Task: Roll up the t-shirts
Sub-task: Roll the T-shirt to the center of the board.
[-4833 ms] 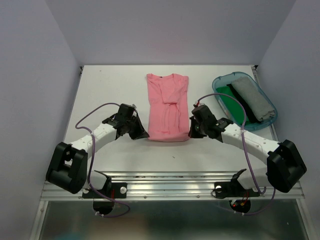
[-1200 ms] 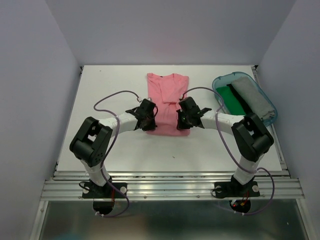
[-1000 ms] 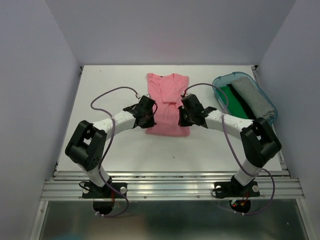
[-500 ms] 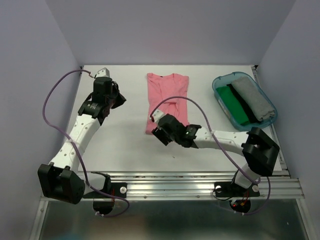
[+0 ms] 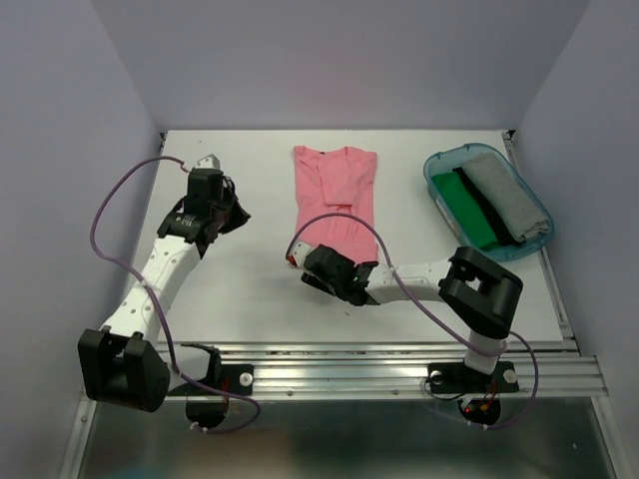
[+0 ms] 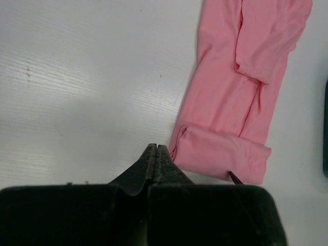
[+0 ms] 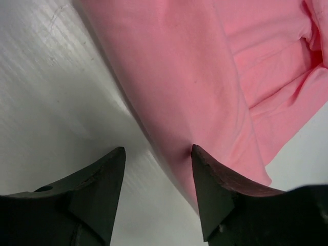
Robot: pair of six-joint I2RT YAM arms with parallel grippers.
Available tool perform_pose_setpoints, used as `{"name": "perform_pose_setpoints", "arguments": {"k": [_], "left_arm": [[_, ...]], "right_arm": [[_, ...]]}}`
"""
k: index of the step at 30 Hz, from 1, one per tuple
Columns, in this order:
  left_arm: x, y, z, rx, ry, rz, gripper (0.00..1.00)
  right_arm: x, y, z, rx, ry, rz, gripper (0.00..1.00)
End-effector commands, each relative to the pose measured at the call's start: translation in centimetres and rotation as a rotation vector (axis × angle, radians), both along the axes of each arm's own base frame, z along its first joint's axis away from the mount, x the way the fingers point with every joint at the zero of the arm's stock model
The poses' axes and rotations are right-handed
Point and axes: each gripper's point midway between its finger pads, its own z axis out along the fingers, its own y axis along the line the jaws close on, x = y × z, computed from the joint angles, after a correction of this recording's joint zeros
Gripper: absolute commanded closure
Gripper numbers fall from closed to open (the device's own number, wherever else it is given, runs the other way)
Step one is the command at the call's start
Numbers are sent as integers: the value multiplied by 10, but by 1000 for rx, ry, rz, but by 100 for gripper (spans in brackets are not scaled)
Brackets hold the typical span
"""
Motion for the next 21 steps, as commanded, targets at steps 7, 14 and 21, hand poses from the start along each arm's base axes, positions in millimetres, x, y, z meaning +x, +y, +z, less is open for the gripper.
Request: {"name": "perform_pose_setpoints", "arguments": {"k": [7, 14, 21], "left_arm": [[-3, 2, 12, -19, -57, -9, 100], [-4, 9, 12, -11, -57, -2, 100], [-4, 15, 16, -6, -66, 4, 100]], "right_arm": [[28, 7, -13, 10, -91, -47, 74], [20, 13, -16, 27, -28, -18, 99], [-22, 24, 4, 124, 215, 11, 99]]}}
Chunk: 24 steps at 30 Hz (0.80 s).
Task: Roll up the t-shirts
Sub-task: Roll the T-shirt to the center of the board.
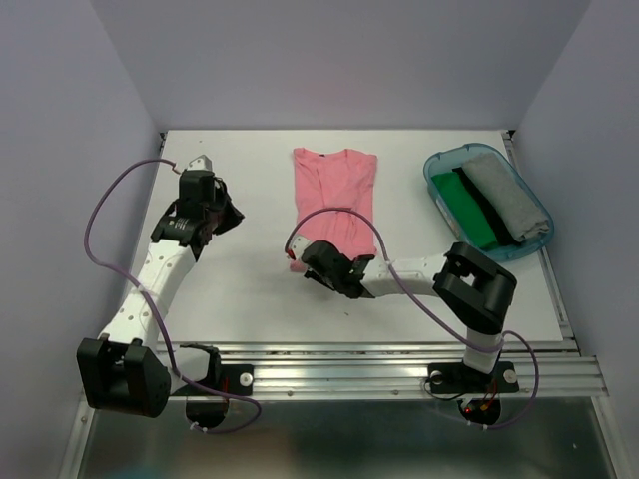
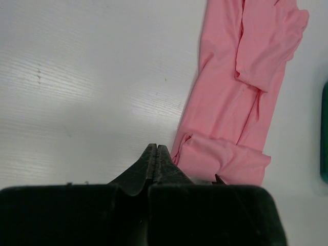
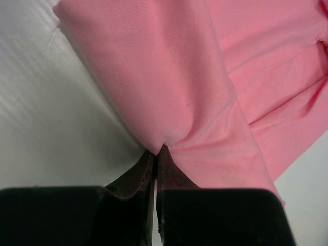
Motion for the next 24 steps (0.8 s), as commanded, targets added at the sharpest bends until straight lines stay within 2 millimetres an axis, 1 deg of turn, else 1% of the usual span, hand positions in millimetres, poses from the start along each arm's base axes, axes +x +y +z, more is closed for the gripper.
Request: {"name": "perform_pose_setpoints", "arguments": {"k": [1, 3, 4, 6, 8, 10, 11, 12, 13, 15, 16, 18, 19, 20, 21, 22, 23, 24], "left_arm": [[-2, 4, 14, 7, -52, -15, 100], [-1, 3, 15, 4, -53, -19, 100], [-1, 3, 15, 2, -53, -22, 100], [-1, 4, 15, 5, -53, -22, 100], [-1, 3, 14, 5, -51, -24, 100], [0, 5, 14, 5, -53, -20, 100], [0, 5, 14, 5, -51, -21, 100], [0, 5, 15, 7, -55, -21, 100], [0, 5, 14, 6, -53, -22, 100], [0, 6, 14, 4, -55, -22, 100], [0, 5, 13, 4, -51, -24, 100], [-1, 5, 14, 3, -53, -27, 100], [-2, 6, 13, 3, -53, -25, 100], [-3, 6, 13, 3, -53, -26, 100], [-3, 6, 12, 2, -53, -27, 100], [-4, 7, 12, 4, -53, -27, 100], [-5, 7, 10, 3, -50, -26, 100], [-5, 7, 10, 2, -50, -26, 100]], "right_arm": [[-35, 15, 22, 113, 202, 34, 99], [-47, 12, 22, 101, 265, 40, 99], [-54, 18, 28, 126, 303, 62, 99], [-64, 15, 31, 114, 356, 69, 99], [-72, 21, 40, 145, 396, 87, 99], [-76, 22, 50, 166, 410, 89, 99], [-80, 28, 57, 191, 432, 112, 99], [-82, 30, 59, 197, 447, 112, 99], [-83, 33, 63, 207, 455, 121, 99], [-77, 39, 71, 243, 477, 124, 99], [-80, 43, 74, 256, 494, 138, 99], [-77, 45, 78, 287, 547, 151, 99], [-79, 51, 80, 305, 583, 173, 99], [-77, 48, 79, 301, 609, 167, 99], [-81, 50, 79, 299, 635, 184, 99], [-79, 49, 78, 298, 652, 188, 99], [-81, 55, 78, 297, 675, 223, 99], [-79, 54, 77, 292, 690, 224, 99]]}}
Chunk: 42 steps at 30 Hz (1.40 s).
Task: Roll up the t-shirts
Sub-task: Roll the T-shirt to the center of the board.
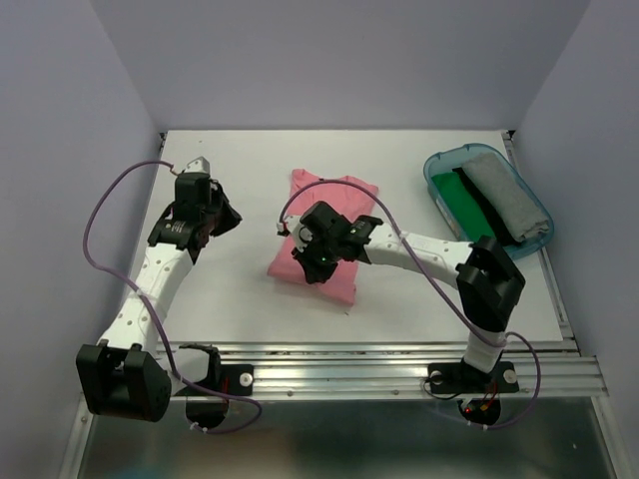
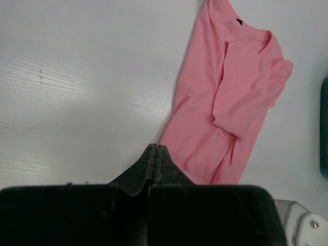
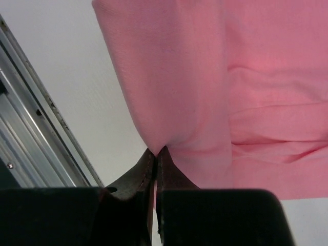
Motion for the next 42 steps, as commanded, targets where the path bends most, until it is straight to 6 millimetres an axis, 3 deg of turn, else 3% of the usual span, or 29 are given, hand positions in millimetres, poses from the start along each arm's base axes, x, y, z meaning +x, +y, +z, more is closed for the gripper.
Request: {"name": "perform_pose_setpoints", "arguments": {"k": [1, 10, 17, 24, 35, 42], "left_arm": [[-4, 3, 8, 7, -43, -13, 100], [-4, 5, 3, 3, -35, -9, 100], [-5, 8, 4, 7, -36, -6, 100], [-4, 6, 0, -6, -28, -9, 100], [-3, 6, -3, -12, -21, -2, 100], [0, 7, -4, -9, -16, 1, 100]], "right_arm": [[-10, 6, 6, 30, 134, 85, 99], [-13, 29, 16, 138, 274, 168, 99], [9, 18, 14, 228, 411, 154, 99], [15, 16, 1, 229, 474, 180, 99], [22, 11, -2, 197, 472, 127, 99], [4, 12, -17, 111, 339, 74, 99]]}}
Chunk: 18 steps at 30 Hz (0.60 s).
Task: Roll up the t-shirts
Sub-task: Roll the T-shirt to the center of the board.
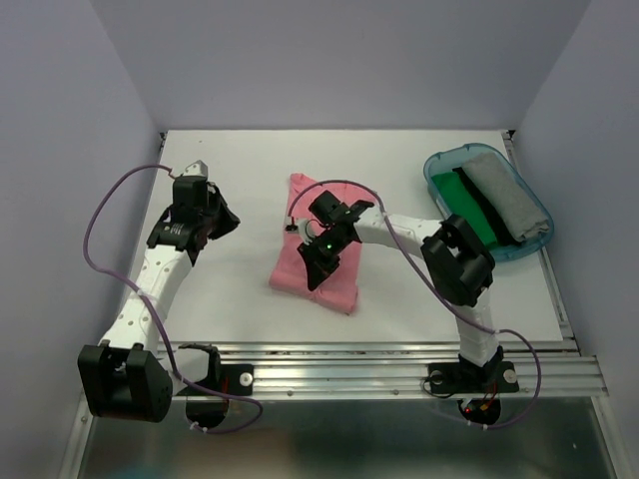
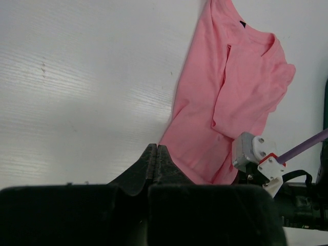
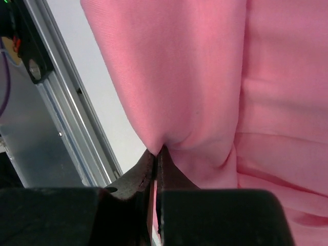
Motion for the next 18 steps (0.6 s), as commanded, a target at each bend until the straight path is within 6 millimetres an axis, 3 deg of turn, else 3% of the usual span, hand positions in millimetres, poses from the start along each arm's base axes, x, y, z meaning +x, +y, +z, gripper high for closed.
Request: {"name": "perform_pose_setpoints", "arguments": {"k": [1, 4, 9, 11, 14, 18], "left_arm": [[6, 2, 5, 2, -32, 3, 100], [7, 3, 7, 4, -34, 5, 100], [7, 2, 6, 0, -30, 5, 100], [7, 2, 6, -2, -30, 4, 100], [5, 2, 2, -2, -18, 5, 100], [-1, 0, -7, -11, 5, -5, 100]], "right_arm": [[-13, 18, 17, 12, -139, -6, 99], [-18, 22, 12, -15, -197, -10, 94], [-30, 32, 14, 14, -158, -23, 73], [-30, 33, 16, 18, -158, -25, 59], [-27, 33, 27, 33, -188, -38, 48], [-15, 30, 47, 40, -269, -94, 43]]}}
